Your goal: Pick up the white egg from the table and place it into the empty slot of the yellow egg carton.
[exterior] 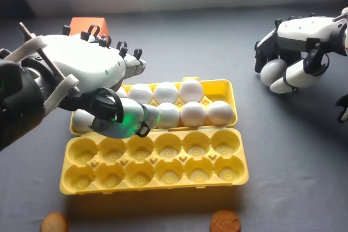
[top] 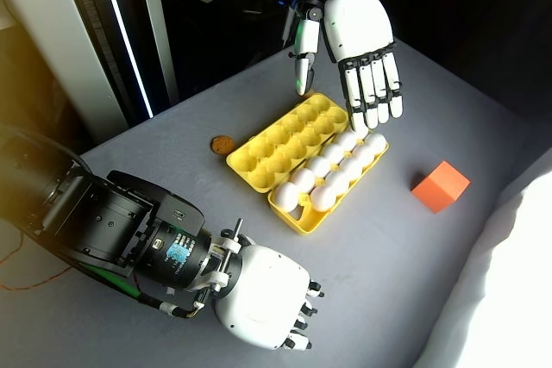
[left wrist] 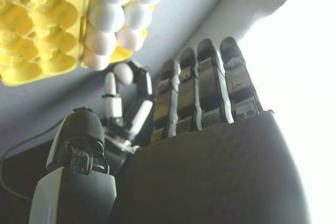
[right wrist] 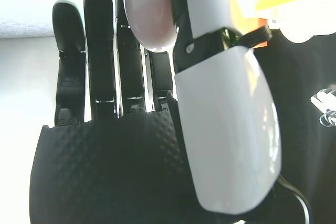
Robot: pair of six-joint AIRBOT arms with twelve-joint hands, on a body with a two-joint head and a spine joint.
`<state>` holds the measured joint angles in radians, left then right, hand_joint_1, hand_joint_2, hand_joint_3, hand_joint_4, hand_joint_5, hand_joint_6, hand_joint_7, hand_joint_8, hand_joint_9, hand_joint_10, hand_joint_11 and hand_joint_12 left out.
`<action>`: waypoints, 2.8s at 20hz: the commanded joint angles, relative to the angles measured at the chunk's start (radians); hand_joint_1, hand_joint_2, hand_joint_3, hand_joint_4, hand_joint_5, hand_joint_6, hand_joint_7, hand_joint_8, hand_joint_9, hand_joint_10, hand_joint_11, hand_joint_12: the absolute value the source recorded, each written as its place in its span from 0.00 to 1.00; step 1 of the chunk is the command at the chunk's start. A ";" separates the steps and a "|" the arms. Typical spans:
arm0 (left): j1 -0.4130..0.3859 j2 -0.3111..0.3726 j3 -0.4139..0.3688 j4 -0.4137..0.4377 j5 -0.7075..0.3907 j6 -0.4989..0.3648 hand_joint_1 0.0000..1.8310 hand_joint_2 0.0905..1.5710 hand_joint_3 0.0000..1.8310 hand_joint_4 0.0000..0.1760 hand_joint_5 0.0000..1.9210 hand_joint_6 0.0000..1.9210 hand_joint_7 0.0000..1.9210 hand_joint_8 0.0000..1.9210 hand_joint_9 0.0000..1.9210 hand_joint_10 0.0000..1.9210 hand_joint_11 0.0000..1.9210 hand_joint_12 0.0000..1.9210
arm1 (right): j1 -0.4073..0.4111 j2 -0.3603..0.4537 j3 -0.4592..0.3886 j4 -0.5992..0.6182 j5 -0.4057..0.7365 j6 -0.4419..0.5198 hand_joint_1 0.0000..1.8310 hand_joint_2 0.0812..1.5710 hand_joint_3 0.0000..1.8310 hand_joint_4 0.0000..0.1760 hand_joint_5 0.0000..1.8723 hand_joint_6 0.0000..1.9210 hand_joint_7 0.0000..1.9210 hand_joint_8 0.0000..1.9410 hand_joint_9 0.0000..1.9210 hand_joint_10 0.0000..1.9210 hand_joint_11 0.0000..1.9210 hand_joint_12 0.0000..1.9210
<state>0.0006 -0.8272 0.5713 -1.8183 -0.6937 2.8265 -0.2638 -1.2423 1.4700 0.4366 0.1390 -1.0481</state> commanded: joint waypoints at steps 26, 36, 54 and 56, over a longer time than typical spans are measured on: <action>-0.016 0.011 0.001 0.061 0.007 0.001 0.01 0.84 0.00 0.00 0.11 0.00 0.13 0.00 0.11 0.00 0.00 0.15 | 0.187 -0.086 -0.113 -0.167 -0.091 -0.116 0.72 0.79 0.00 0.00 0.35 0.76 0.41 0.68 0.30 0.82 0.17 0.90; -0.016 0.011 0.001 0.061 0.007 0.001 0.03 0.85 0.00 0.00 0.11 0.00 0.13 0.00 0.10 0.00 0.00 0.13 | 0.182 -0.073 -0.155 -0.187 -0.108 -0.122 0.64 0.73 0.00 0.00 0.28 0.28 0.36 0.20 0.31 0.29 0.16 0.77; -0.017 0.011 0.001 0.061 0.008 0.001 0.10 0.85 0.00 0.00 0.12 0.00 0.13 0.00 0.11 0.00 0.00 0.15 | 0.208 -0.025 -0.175 -0.246 -0.110 -0.130 0.60 0.67 0.00 0.00 0.31 0.01 0.34 0.00 0.28 0.13 0.07 0.70; -0.017 0.011 0.001 0.061 0.008 0.001 0.09 0.85 0.00 0.00 0.12 0.00 0.13 0.00 0.11 0.00 0.00 0.15 | 0.223 0.009 -0.199 -0.261 -0.109 -0.130 0.57 0.70 0.01 0.00 0.26 0.00 0.30 0.00 0.24 0.12 0.01 0.75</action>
<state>-0.0055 -0.8272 0.5716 -1.8160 -0.6899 2.8265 -0.0525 -1.2419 1.2636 0.1715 -0.0723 -1.1774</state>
